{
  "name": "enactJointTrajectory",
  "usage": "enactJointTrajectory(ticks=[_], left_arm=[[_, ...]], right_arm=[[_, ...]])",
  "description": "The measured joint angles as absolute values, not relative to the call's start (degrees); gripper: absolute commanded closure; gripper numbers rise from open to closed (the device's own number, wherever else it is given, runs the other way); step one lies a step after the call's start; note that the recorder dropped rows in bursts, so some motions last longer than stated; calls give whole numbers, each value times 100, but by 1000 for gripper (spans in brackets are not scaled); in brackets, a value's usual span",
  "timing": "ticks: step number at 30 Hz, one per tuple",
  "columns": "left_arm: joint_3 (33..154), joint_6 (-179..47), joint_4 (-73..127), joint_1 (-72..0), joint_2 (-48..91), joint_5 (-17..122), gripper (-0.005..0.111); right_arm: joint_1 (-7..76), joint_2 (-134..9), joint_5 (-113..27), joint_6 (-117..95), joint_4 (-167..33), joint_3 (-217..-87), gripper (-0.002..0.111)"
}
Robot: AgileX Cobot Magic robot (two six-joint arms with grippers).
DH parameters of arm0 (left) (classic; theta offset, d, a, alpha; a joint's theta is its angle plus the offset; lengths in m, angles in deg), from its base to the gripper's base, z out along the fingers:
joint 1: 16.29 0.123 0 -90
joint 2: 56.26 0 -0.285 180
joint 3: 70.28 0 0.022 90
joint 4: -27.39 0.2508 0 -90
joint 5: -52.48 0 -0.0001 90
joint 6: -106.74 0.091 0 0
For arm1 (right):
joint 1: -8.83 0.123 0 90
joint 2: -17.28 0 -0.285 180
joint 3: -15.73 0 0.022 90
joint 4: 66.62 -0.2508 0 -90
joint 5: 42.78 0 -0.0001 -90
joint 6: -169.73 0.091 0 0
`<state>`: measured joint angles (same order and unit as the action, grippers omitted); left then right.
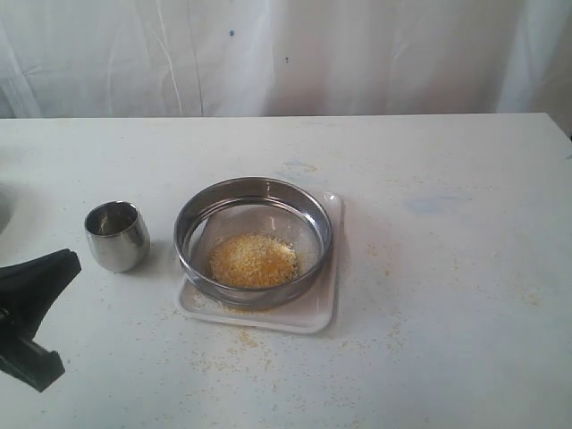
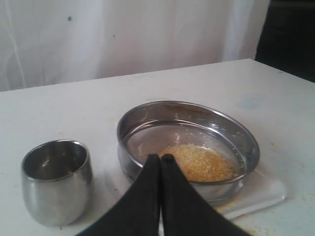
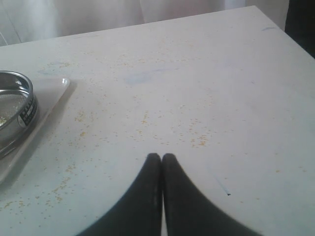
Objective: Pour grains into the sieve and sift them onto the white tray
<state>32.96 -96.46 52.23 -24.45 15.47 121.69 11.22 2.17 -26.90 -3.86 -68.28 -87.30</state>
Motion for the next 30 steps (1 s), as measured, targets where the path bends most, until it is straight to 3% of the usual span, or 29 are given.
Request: enactJointTrajectory(ticks=[13,23,30], left_arm=[[3296,-9660,5503,-2471,1104,12089,107],[3286,-9671,6044,-2533,-878,8384,107],[3275,-9671,5466,-2545,-2070,7965,107]], right_arm=[[1122,217,-2690,-386,-6828,-8730,108],[1122,217,-2690,-386,-6828,-8730,108],[1122,217,-2690,-386,-6828,-8730,108]])
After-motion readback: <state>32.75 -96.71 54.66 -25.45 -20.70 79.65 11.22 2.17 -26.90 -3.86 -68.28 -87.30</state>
